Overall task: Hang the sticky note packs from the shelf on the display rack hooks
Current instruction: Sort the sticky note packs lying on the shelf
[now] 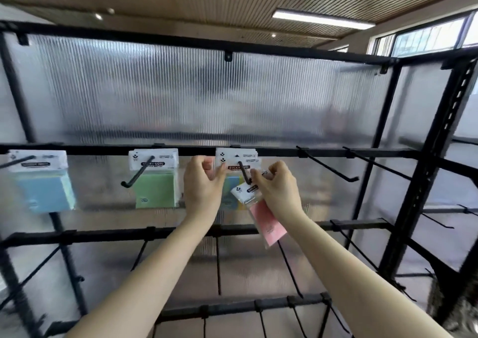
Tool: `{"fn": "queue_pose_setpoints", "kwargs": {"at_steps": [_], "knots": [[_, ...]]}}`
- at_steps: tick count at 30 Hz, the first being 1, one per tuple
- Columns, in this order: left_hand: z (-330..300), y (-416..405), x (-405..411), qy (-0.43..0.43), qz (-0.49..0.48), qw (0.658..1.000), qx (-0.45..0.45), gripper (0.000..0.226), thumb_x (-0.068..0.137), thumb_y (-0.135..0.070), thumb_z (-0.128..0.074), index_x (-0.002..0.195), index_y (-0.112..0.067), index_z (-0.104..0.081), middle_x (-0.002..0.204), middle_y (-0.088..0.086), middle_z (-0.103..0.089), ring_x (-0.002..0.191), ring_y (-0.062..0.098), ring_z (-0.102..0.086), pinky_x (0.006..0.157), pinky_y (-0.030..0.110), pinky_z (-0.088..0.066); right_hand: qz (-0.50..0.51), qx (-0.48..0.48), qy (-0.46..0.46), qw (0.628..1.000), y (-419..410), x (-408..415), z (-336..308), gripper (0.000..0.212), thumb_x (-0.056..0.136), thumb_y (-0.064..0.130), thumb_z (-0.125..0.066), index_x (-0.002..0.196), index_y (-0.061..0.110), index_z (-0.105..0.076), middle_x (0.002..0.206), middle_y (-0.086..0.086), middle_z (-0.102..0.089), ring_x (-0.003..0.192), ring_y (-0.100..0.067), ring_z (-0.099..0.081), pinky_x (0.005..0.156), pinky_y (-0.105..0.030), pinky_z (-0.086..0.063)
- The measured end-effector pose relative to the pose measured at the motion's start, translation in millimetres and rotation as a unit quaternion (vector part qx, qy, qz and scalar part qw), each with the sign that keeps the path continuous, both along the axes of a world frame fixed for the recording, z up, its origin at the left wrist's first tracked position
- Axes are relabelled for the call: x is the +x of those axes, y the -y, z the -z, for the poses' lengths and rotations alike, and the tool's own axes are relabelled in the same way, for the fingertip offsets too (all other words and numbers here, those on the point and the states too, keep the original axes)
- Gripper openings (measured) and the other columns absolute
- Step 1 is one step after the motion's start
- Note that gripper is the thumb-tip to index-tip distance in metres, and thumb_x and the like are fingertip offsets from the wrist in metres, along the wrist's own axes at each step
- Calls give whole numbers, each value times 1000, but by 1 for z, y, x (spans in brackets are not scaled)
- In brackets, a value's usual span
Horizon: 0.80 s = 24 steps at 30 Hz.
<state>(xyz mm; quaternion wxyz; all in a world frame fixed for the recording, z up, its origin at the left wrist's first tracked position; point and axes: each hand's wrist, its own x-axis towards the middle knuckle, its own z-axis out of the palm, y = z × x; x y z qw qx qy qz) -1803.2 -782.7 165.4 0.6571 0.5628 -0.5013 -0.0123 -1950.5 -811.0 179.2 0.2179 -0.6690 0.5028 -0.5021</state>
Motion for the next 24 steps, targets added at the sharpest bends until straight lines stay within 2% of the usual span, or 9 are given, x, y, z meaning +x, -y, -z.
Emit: {"fn": "queue_pose_setpoints", "kwargs": {"at_steps": [3,5,8,12,15,17,20,22,24], "knots": [[2,5,0,4,-43,998,34,34,87,-32,-66,106,-6,-53,98,8,-57,95,25,-54,80,39,-48,6,13,-10,1000,7,5,-2,35,87,45,-60,72,25,-36,71,10,-49,67,-16,-48,55,-33,-35],[5,5,-1,13,-70,996,48,32,88,-30,-65,103,-4,-52,96,7,-56,93,25,-55,76,33,-46,5,30,-22,999,9,6,-1,32,88,44,-59,74,24,-38,72,9,-51,67,-15,-49,53,-30,-31],[13,2,-5,9,-95,993,69,27,91,-30,-60,94,-4,-52,90,11,-58,87,29,-56,72,38,-46,-19,47,7,999,8,4,5,28,88,41,-61,80,20,-44,80,4,-59,70,-15,-55,51,-28,-33],[27,-14,-21,13,-116,992,48,35,100,-35,-40,70,-15,-41,62,1,-49,62,29,-51,50,32,-31,-41,36,58,997,-2,-6,14,20,92,32,-59,83,17,-48,76,9,-56,65,-4,-51,50,-18,-34],[32,-29,-43,-3,-27,999,40,45,100,-40,-31,62,-20,-43,49,-7,-45,51,13,-48,49,30,-32,-36,1,98,995,-15,-19,21,19,95,25,-56,82,11,-54,72,4,-57,67,-11,-51,51,-13,-35],[34,-36,-61,-31,56,997,36,49,96,-47,-29,62,-17,-48,47,-10,-43,47,3,-45,49,21,-31,-21,-29,140,990,-27,-31,23,18,95,22,-57,78,14,-54,68,7,-55,63,-4,-50,53,-12,-37],[32,-46,-90,-37,196,979,29,42,89,-51,-38,64,-17,-44,51,-12,-39,50,1,-38,52,15,-32,1,-80,195,978,-48,-51,26,20,94,19,-58,76,21,-52,62,9,-53,54,6,-47,53,-9,-38],[28,-50,-111,-9,257,966,20,31,90,-42,-49,76,-17,-60,59,-11,-54,58,-2,-48,57,11,-36,10,-110,207,972,-59,-64,30,17,94,19,-59,79,20,-52,61,10,-55,55,5,-49,54,-9,-39],[21,-52,-126,-3,279,960,-1,20,93,-30,-54,86,-16,-66,70,-10,-64,67,-2,-58,61,10,-40,5,-126,210,970,-69,-75,32,13,94,19,-59,84,23,-51,69,16,-61,62,2,-55,57,-11,-42]]}}
